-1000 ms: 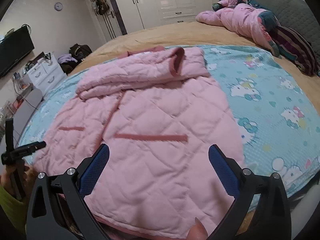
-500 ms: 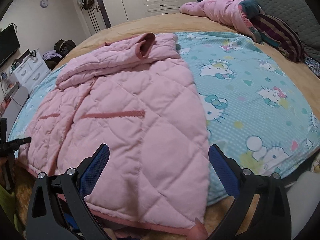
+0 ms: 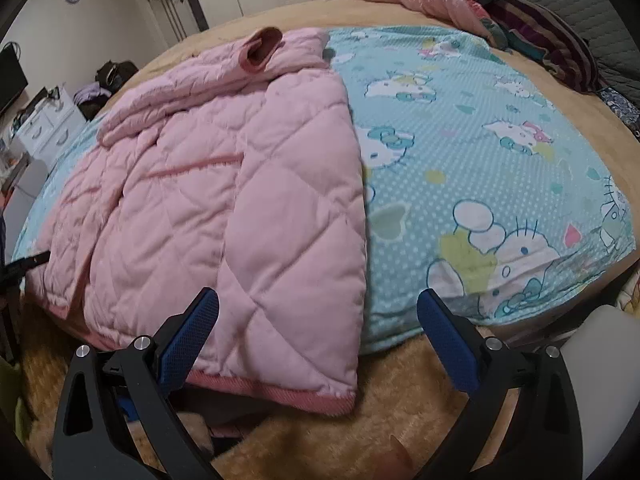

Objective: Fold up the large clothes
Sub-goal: 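Move both tools to the jacket hem at the blanket edge, then grasp the hem with the left tool while the right tool grasps the hem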

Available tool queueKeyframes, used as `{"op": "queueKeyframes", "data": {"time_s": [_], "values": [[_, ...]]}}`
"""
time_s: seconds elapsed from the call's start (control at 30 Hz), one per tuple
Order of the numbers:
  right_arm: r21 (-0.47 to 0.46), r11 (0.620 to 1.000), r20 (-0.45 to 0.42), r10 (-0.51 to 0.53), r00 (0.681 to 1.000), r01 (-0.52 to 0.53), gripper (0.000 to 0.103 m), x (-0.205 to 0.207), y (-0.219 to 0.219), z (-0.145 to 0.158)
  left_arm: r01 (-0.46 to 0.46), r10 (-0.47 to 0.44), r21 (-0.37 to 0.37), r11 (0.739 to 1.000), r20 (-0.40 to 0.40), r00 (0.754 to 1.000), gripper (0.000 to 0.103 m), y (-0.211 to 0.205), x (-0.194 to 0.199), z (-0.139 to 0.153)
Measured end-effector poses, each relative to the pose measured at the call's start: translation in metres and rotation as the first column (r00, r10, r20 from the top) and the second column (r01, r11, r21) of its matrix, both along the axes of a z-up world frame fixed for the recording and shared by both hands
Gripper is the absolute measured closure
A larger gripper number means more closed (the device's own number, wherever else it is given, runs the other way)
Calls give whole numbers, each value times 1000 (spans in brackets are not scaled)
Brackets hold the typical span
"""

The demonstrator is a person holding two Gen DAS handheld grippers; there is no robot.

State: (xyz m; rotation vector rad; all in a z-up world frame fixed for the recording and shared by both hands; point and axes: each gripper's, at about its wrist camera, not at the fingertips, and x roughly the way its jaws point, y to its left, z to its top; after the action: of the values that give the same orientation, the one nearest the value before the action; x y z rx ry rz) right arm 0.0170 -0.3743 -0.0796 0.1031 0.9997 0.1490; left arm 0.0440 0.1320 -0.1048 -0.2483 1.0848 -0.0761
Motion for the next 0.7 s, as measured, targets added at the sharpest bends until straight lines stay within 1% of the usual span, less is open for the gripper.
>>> {"op": "queueKeyframes", "data": {"time_s": [0.07, 0.13, 0.23, 0.3, 0.37, 0.4, 0.47, 0.5, 0.53, 0.57, 0.6, 0.67, 0.7], "values": [[18, 999, -36, 28, 999, -28, 4, 0, 1, -6, 11, -11, 9, 1000, 6, 1000, 30, -1, -3, 2], [53, 996, -91, 74, 993, -70, 4, 2, 4, -16, 18, -18, 15, 1000, 7, 1000, 33, -1, -6, 2], [46, 991, -117, 127, 985, -123, 4, 0, 15, -27, 6, -6, -8, 1000, -7, 1000, 33, 5, -9, -1], [53, 988, -129, 154, 980, -148, 6, 0, 22, -33, -1, 1, -9, 1000, -13, 1000, 31, 7, -9, -3], [68, 985, -132, 166, 977, -158, 12, 1, 25, -38, -3, 3, -5, 1000, -18, 1000, 28, 6, -9, -4], [76, 985, -130, 166, 977, -157, 14, 1, 25, -40, -8, 8, -4, 1000, -22, 1000, 27, 6, -8, -4], [100, 982, -121, 171, 978, -160, 25, 1, 25, -40, -15, 15, -5, 1000, -31, 999, 23, 7, -6, -6], [115, 980, -110, 176, 978, -163, 29, 0, 23, -39, -17, 17, -4, 1000, -33, 999, 23, 7, -7, -6], [128, 977, -98, 184, 978, -171, 39, -2, 20, -36, -17, 17, -3, 1000, -35, 999, 23, 7, -7, -6], [134, 975, -87, 188, 978, -176, 54, -5, 17, -34, -18, 18, -3, 1000, -38, 999, 22, 7, -7, -7], [136, 975, -70, 189, 979, -178, 57, -7, 14, -30, -19, 19, -4, 1000, -40, 999, 22, 7, -6, -7], [162, 969, -50, 197, 979, -187, 70, -9, 11, -23, -18, 18, -4, 1000, -46, 999, 21, 6, -6, -8], [177, 966, -33, 199, 979, -191, 73, -10, 10, -17, -12, 12, -1, 1000, -56, 998, 21, 5, -6, -9]]}}
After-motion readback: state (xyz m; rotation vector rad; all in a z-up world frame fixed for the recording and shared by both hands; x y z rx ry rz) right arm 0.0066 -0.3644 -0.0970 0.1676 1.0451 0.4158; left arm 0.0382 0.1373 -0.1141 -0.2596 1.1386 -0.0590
